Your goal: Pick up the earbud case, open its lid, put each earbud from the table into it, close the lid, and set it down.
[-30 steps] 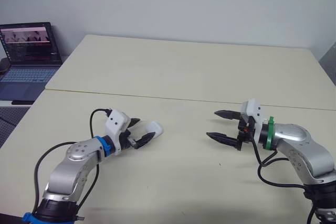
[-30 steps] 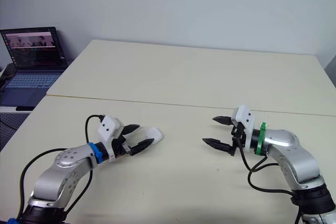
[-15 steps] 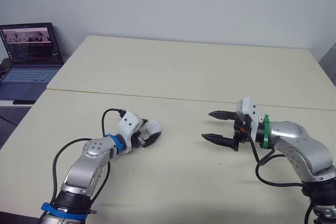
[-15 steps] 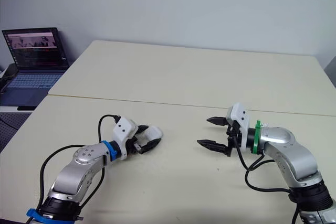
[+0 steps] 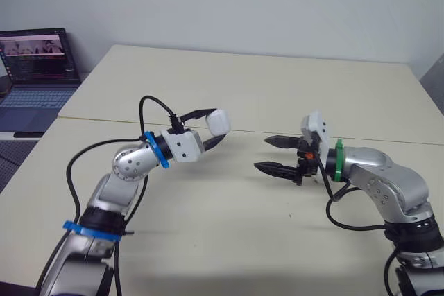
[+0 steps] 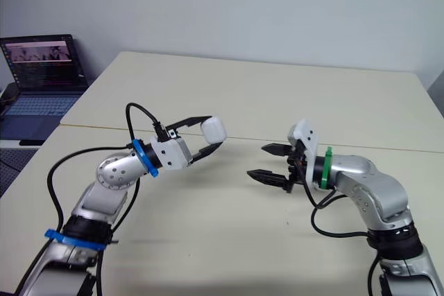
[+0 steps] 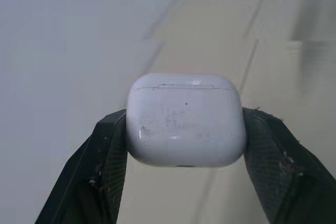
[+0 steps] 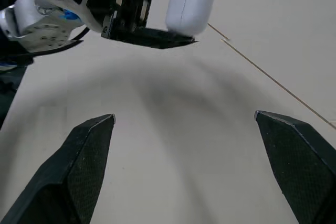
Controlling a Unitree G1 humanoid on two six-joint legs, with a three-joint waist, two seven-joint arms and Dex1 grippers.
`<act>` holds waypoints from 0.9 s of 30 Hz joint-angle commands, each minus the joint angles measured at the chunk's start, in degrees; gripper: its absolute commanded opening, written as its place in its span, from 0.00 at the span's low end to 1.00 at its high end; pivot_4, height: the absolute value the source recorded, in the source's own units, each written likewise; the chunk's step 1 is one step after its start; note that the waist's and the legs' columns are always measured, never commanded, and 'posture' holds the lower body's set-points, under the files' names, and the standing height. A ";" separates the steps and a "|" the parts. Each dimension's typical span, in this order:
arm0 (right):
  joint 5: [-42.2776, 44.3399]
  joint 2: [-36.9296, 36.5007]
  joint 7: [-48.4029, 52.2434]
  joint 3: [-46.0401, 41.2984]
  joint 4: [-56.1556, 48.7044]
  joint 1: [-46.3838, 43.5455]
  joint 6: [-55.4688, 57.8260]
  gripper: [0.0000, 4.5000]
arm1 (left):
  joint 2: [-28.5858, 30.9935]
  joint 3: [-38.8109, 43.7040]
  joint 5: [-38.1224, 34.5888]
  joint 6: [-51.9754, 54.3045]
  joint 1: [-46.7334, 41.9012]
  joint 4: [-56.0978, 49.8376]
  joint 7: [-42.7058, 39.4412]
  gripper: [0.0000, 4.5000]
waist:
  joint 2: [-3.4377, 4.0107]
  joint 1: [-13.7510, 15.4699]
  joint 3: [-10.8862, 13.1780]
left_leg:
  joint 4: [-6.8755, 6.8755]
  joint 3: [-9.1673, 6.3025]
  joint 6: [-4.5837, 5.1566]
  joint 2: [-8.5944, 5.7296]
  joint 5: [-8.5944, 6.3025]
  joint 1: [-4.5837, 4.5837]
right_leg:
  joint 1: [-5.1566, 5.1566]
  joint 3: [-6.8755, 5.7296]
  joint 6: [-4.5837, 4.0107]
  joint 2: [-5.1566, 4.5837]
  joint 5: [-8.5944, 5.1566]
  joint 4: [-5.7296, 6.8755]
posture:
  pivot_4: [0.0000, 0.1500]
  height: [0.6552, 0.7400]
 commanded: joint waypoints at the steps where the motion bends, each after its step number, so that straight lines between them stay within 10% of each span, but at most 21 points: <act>1: 0.81 4.99 -4.87 1.09 0.36 -3.71 2.70 1.00 | -0.30 -1.24 4.20 -15.22 -4.22 8.65 3.51 0.62 | -0.01 -0.29 0.00 | -0.02 0.03 0.01 0.01 0.00 -0.04 | -0.09 0.00 0.00 0.00 0.00 0.01 | 1.00 1.00; 7: 1.53 12.59 -9.95 1.70 1.01 -8.23 6.27 1.00 | -1.58 -2.98 5.33 -25.63 -8.80 15.94 5.26 0.62 | -0.06 -0.47 -0.02 | 0.22 0.11 -0.26 -0.05 0.15 -1.35 | -2.03 -0.27 -0.08 -0.34 0.07 1.41 | 1.00 1.00; 18: 2.16 17.66 -12.99 0.09 2.98 -9.31 7.83 1.00 | -2.40 -4.24 6.22 -30.34 -11.53 19.59 6.92 0.62 | -0.06 -1.29 -0.02 | 0.84 0.06 -0.23 -0.11 0.18 -1.50 | -2.14 -0.60 -0.08 -0.45 0.06 1.86 | 1.00 1.00; 27: 3.72 18.42 -14.14 -1.52 3.52 -9.79 8.85 0.38 | -2.41 -4.77 6.71 -31.95 -11.74 21.38 7.32 0.62 | -0.06 -1.43 -0.02 | 1.04 -0.03 0.38 -0.28 0.41 -1.46 | -1.91 -0.59 -0.07 -0.31 0.07 1.95 | 1.00 1.00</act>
